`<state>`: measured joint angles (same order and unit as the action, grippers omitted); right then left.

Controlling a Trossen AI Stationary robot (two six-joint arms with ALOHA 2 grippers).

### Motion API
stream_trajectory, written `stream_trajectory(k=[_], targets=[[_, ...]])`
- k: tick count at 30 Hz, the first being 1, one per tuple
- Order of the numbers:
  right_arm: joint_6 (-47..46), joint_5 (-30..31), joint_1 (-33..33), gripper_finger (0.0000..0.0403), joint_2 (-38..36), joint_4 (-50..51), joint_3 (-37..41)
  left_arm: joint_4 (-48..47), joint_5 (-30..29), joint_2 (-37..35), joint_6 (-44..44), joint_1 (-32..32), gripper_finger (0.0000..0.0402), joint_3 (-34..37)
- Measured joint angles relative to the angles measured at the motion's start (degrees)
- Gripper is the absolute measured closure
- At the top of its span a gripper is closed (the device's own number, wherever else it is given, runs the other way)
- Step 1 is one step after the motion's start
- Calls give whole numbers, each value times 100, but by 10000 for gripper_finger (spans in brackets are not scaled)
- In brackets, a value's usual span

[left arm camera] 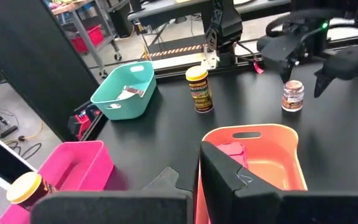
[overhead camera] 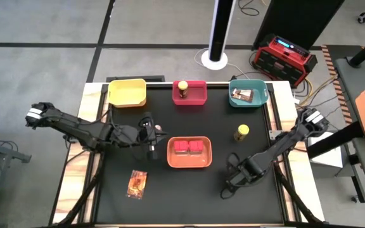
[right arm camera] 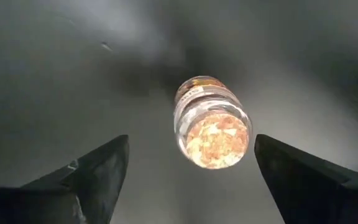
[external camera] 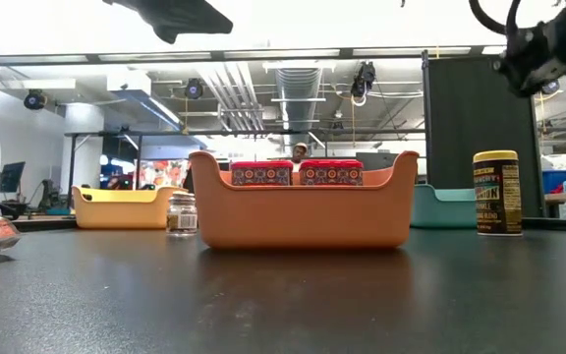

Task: Sort spices by type
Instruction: Put the transparent seasoning bottle into the yellow bin

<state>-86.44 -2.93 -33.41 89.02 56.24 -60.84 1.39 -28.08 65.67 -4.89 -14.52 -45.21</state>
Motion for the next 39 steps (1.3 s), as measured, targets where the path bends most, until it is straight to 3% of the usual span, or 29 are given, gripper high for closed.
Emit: stream_trajectory(k=[10,20,27,32,35,39], targets=[[-103,56,52,120,331,-4,0,-7,0,0,1,0,402,0],[-103,26,77,229,325,-16,-2,-33,2,0,1,0,402,0],[-63,178,81,234,237,42,-3,-52,2,0,3,0,402,0],[-12,401,-9,234,-319,162,-92,-87,4,2,30,0,402,0],[-103,868,-87,234,-886,242,-125,-178,4,2,66,0,402,0],[-111,2072,-79,234,-1799,245,-151,-320,7,2,33,1,402,2]])
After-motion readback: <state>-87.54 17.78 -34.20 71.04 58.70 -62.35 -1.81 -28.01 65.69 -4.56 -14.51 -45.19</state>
